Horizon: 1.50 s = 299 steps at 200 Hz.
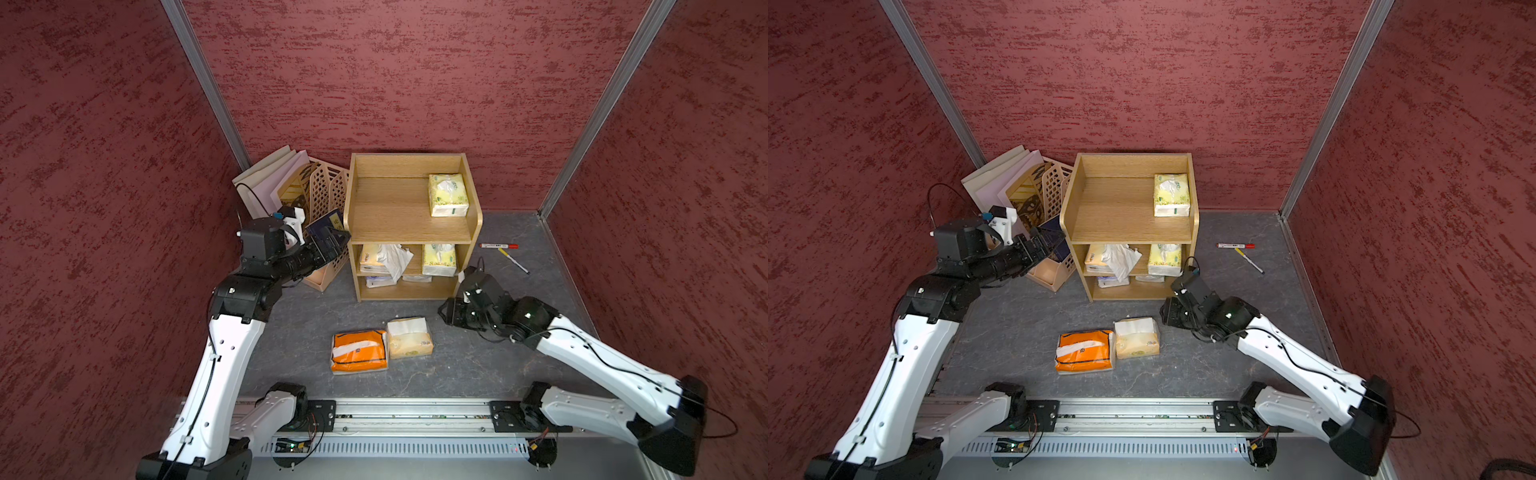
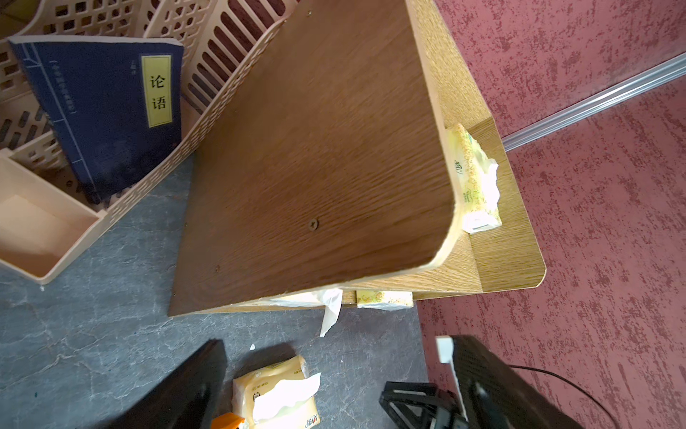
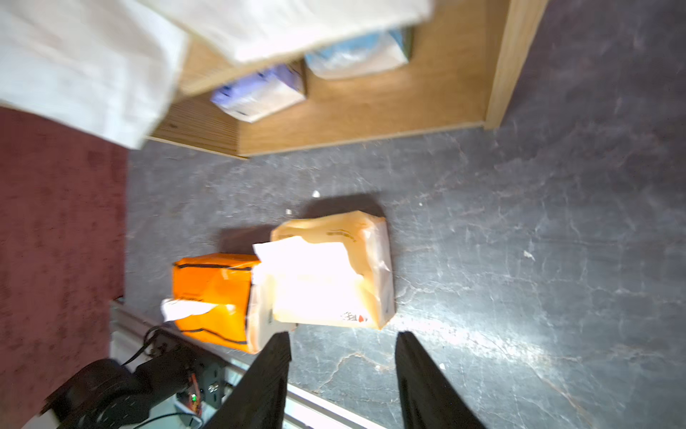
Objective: Remove the tissue boxes from the shelf
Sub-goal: Adjust the box of tissues at the center of the board, then pick up a box of tissues from the shelf.
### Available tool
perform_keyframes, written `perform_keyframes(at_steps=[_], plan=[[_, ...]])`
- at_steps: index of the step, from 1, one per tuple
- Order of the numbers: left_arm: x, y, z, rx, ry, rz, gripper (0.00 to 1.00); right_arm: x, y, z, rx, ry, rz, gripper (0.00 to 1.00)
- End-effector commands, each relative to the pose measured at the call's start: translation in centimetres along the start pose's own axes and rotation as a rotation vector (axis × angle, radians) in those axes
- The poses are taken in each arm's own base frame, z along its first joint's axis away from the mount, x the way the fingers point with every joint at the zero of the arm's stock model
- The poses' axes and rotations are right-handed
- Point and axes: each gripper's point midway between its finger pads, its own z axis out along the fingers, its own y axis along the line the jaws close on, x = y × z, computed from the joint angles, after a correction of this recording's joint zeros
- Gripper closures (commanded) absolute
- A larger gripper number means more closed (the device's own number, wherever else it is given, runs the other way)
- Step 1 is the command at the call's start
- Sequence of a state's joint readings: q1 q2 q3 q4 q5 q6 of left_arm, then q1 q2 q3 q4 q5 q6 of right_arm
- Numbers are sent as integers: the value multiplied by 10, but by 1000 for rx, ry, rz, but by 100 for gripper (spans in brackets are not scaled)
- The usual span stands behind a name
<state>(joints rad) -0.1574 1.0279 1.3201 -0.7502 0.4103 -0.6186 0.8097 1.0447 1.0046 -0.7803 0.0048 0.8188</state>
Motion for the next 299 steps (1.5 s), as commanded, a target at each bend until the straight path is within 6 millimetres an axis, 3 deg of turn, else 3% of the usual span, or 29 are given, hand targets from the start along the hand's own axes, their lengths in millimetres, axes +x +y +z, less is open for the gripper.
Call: perform_keyframes(at_steps=[1,18,44,79,94,117,143,176,234,299], plan=[[-14,-23,-1,58,-52,83,0,-5,23,-31,-62,-4,-126,52],[-15,-28,4,66,-50,100,0,-9,50,-49,-105,-2,-214,52],[-11,-32,12,68,-17,115,0,-33,98,-75,-170,-63,-316,51],[-9,-33,10,53,-25,133,0,-99,138,-106,-129,-272,-381,48],[-8,-31,10,45,-26,136,0,-127,149,-109,-88,-354,-406,47],[-6,-31,11,44,-12,136,0,-164,150,-101,0,-357,-400,47],[-5,-33,10,48,-10,142,0,-190,132,-83,167,-306,-396,47],[-5,-31,8,37,-19,152,0,-203,107,-69,246,-256,-339,46],[-6,-28,11,24,-20,172,0,-233,109,-64,256,-368,-390,43],[-9,-27,17,19,-19,189,0,-266,91,-50,414,-460,-426,41]])
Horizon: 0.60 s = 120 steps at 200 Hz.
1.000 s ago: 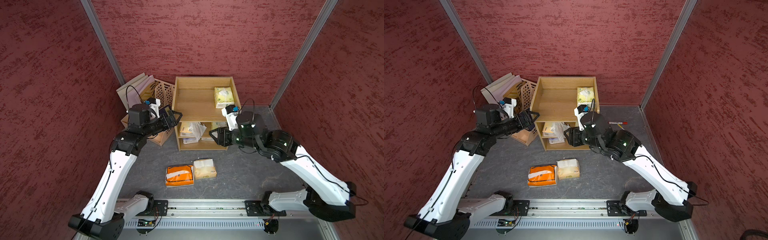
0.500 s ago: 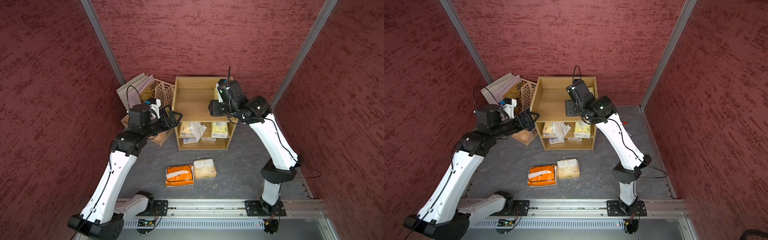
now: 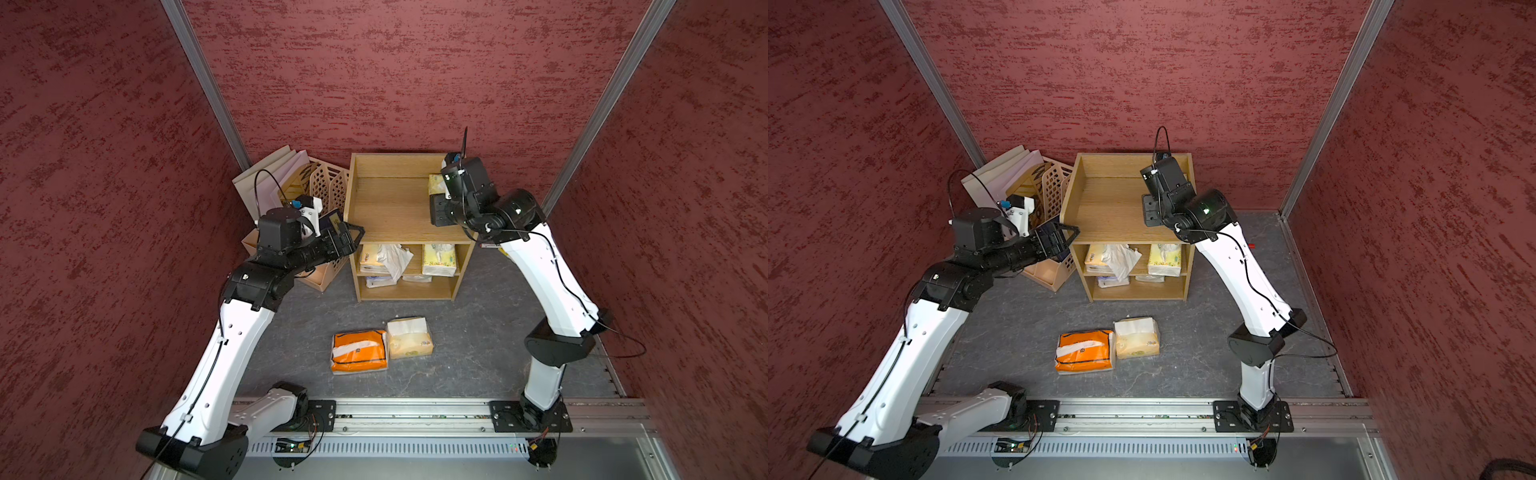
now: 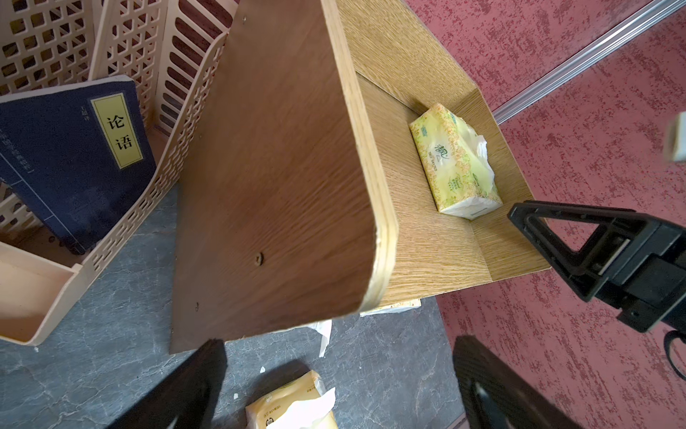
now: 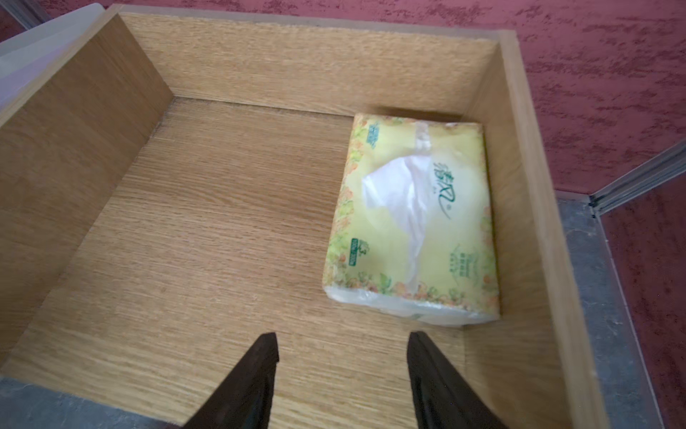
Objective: Remove the tissue boxes from the shelf
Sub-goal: Pick up a box of tissues from the shelf.
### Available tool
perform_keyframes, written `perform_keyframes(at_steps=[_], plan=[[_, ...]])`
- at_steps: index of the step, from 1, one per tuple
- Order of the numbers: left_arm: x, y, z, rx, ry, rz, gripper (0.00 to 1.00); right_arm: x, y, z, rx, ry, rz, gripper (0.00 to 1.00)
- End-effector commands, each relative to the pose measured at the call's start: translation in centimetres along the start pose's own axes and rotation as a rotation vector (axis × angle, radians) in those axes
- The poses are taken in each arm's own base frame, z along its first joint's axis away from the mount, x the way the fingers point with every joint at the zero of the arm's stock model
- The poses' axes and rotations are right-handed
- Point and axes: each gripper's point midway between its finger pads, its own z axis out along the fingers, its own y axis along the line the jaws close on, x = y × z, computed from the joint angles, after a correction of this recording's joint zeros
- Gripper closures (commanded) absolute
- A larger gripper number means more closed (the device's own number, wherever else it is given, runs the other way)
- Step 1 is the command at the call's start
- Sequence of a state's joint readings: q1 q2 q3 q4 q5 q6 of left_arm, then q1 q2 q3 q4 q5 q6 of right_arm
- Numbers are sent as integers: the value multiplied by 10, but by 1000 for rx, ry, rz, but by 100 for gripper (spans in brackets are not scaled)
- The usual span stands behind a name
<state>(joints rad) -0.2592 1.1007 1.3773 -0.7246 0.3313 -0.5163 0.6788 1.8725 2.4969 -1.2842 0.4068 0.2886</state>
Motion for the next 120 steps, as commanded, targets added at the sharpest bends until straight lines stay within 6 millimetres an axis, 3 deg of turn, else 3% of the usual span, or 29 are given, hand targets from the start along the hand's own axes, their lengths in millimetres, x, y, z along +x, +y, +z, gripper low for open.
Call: perform_keyframes(at_steps=[1,46,120], plan=[[-10,-7,-3,11,-32,41,0,-11,-8,18,85,-50,-38,41],[-12,-6,-1,6,-38,55,0,-5,7,42,58,-27,-61,38],[-15,-4,4,0,-39,68,0,9,-10,69,211,1,-126,41]])
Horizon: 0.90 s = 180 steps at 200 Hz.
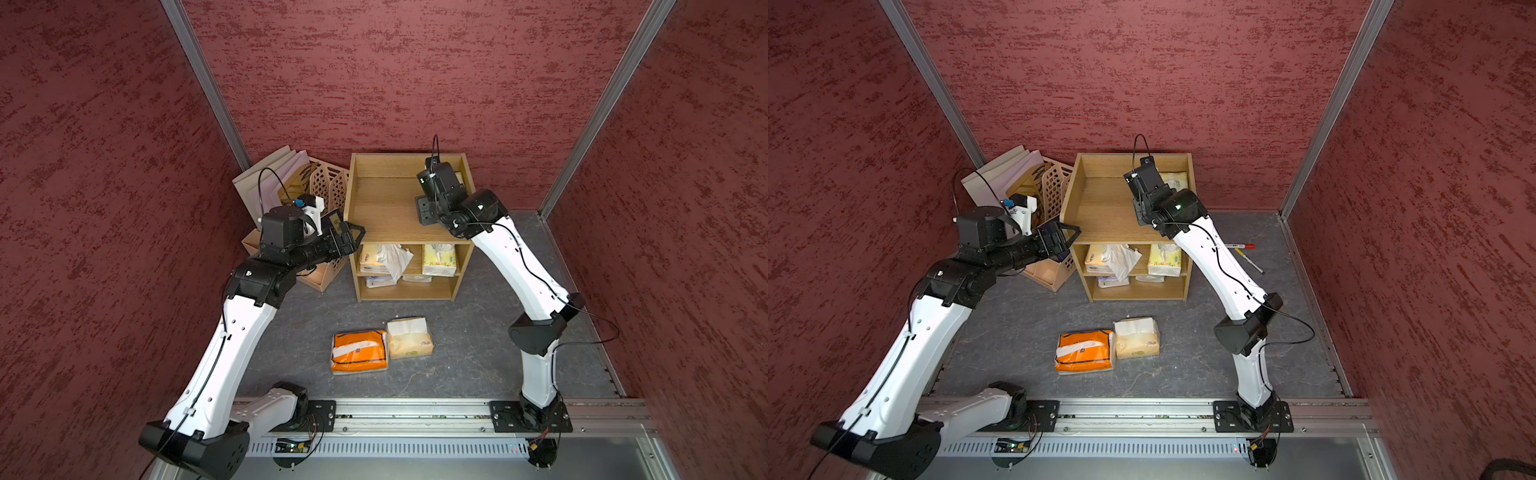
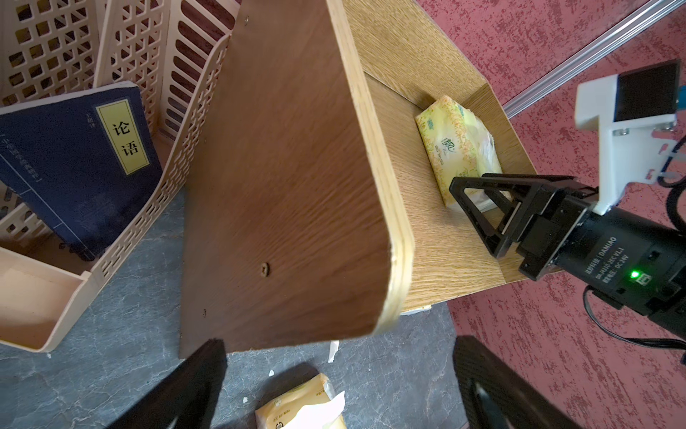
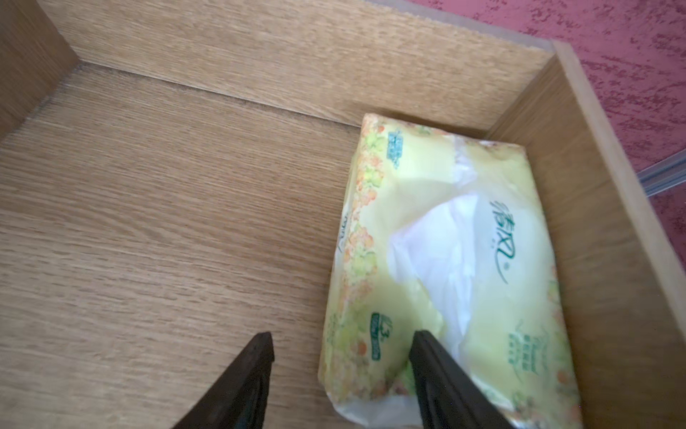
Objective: Remove the tissue boxes from the shelf
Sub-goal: Pick up a box of tissues from the shelf.
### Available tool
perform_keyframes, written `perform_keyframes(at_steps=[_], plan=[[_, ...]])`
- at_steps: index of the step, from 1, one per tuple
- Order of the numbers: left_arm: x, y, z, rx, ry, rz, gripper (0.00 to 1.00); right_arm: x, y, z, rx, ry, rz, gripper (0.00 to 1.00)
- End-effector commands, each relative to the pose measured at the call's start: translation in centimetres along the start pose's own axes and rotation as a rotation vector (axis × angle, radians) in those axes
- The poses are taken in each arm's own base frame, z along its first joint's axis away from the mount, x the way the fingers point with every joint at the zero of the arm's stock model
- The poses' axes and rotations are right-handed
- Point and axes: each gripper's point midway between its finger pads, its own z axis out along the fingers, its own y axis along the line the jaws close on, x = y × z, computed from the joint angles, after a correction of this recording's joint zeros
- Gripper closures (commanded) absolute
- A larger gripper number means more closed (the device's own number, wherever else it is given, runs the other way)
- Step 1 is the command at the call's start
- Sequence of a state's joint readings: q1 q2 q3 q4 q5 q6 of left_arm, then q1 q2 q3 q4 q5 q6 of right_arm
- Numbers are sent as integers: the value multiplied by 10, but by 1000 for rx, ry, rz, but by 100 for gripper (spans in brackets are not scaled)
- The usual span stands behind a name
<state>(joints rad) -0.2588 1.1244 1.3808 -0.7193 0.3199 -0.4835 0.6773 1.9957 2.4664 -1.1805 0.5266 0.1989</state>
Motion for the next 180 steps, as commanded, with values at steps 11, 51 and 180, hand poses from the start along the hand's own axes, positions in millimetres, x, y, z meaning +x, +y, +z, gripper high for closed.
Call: perform_keyframes(at_steps=[11,51,180], plan=[[-15,-8,-4,15,-46,42,0,5,-11,11,83,4,-17,44],[-19,-7,-4,11,-52,50,0,11,-12,13,85,10,-18,74],[-16,-6,-10,7,-50,42,0,8,33,-77,-391,-44,52,100]])
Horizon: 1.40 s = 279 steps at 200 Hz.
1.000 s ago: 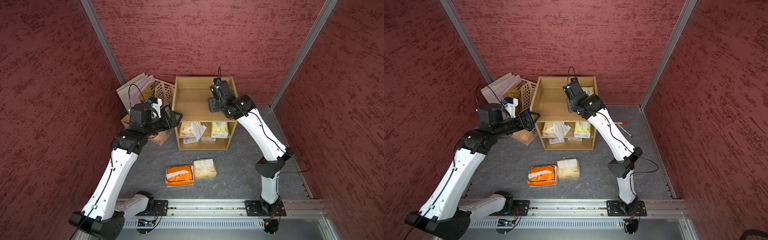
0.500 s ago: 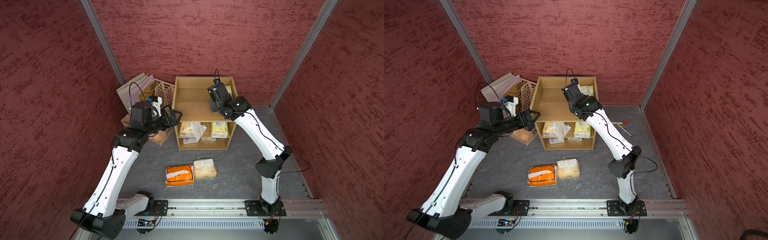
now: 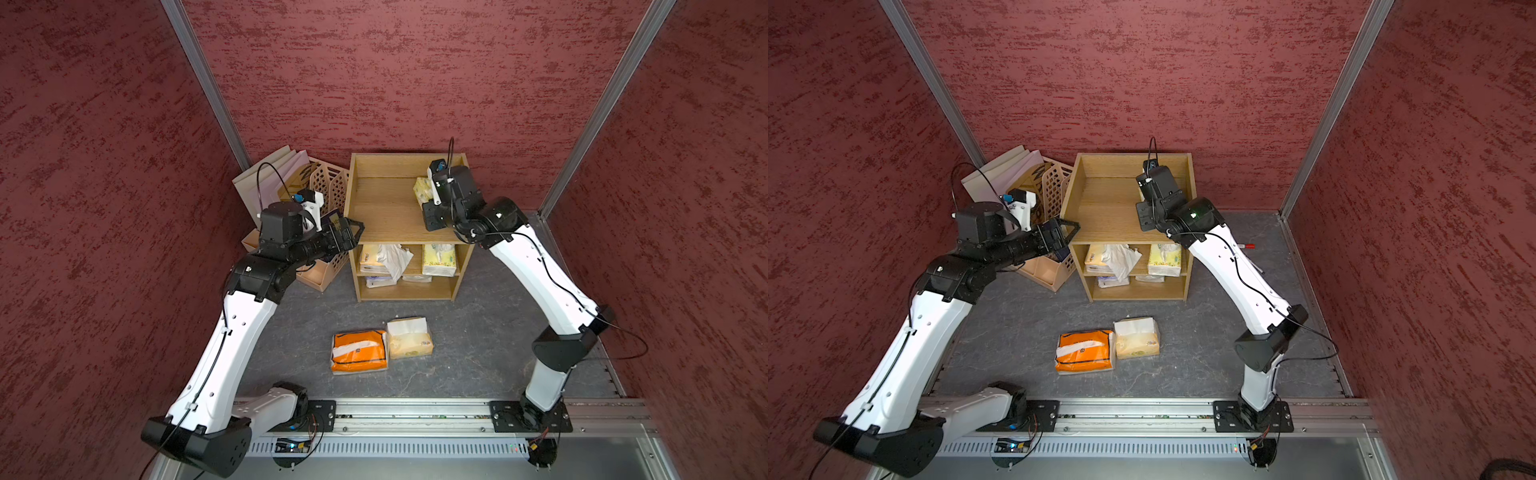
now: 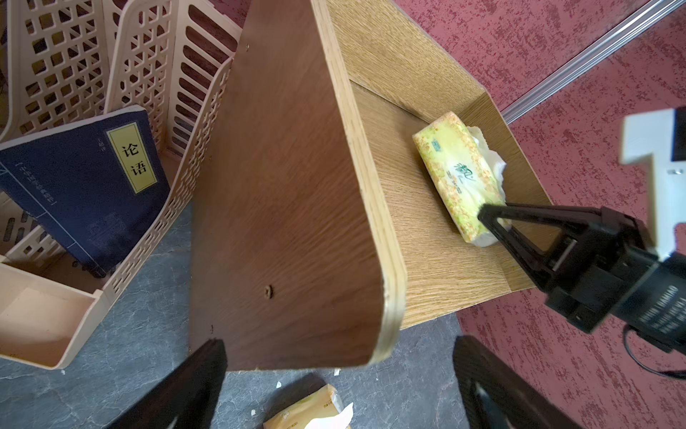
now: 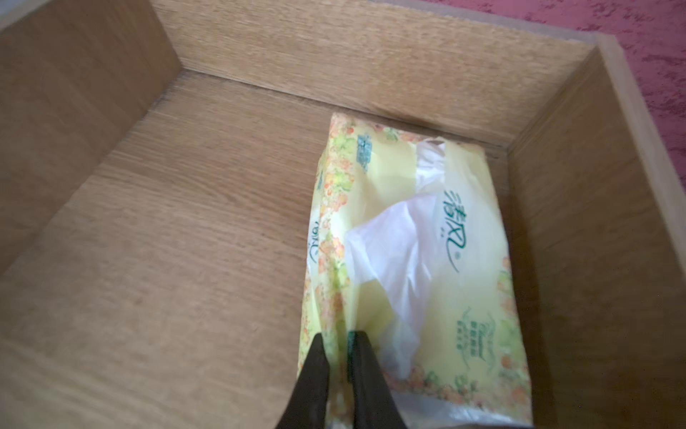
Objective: Remove the tissue boxes from the shelf
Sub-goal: Pick up a box of tissues from the shelf.
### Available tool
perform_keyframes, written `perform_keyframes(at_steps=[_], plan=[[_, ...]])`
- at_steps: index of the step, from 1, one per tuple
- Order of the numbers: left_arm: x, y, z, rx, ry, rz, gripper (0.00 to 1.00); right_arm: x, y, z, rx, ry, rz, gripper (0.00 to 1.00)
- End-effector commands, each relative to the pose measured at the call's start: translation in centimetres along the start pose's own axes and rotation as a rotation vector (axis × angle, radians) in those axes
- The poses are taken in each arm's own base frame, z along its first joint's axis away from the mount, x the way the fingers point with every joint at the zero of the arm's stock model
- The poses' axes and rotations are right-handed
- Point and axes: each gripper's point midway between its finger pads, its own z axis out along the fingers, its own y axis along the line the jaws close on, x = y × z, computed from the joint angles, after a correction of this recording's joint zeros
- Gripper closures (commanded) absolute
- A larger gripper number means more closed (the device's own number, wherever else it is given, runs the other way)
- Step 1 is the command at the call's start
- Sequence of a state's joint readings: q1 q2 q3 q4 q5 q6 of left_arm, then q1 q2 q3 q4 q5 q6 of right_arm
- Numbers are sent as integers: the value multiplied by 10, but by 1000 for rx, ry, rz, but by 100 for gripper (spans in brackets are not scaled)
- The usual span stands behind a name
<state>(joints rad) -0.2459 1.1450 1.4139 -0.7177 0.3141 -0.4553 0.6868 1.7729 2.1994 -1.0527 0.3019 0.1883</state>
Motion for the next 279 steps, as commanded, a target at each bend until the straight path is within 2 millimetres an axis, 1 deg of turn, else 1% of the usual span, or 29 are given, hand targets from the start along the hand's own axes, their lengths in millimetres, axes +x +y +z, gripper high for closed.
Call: perform_keyframes(at_steps=[1,10,23,28,36,41,47,56,87,109,150,167,200,235,256,279], plan=[[-5,-5,-9,14,-27,15,0,-1,22,-29,-149,-26,33,100],[-3,-5,-10,15,-25,12,0,7,23,-32,-159,-6,31,100],[-2,-4,-10,16,-25,5,0,18,25,-35,-169,20,30,91],[-1,-4,-11,16,-26,3,0,22,24,-36,-168,27,29,85],[0,-4,-11,17,-26,-1,0,25,22,-38,-162,32,35,65],[0,-3,-11,16,-26,-5,0,25,21,-41,-162,28,41,56],[1,-3,-12,17,-26,-7,0,25,20,-43,-159,25,47,50],[2,-3,-12,20,-25,-12,0,22,18,-49,-160,10,61,48],[3,-5,-13,28,-22,-19,0,4,13,-67,-159,-50,110,47],[5,-5,-15,30,-21,-26,0,3,11,-69,-151,-49,112,46],[13,-2,-18,28,-16,-41,0,21,14,-52,-134,27,88,44],[13,-2,-20,27,-18,-40,0,29,14,-43,-120,56,71,44],[14,-2,-22,24,-21,-37,0,40,22,-30,-111,92,25,44],[15,-1,-23,19,-17,-35,0,52,22,-15,-67,123,8,44],[15,-1,-24,18,-18,-33,0,55,19,-9,-40,129,10,49],[14,-2,-26,16,-19,-28,0,56,18,-7,-29,125,7,67]])
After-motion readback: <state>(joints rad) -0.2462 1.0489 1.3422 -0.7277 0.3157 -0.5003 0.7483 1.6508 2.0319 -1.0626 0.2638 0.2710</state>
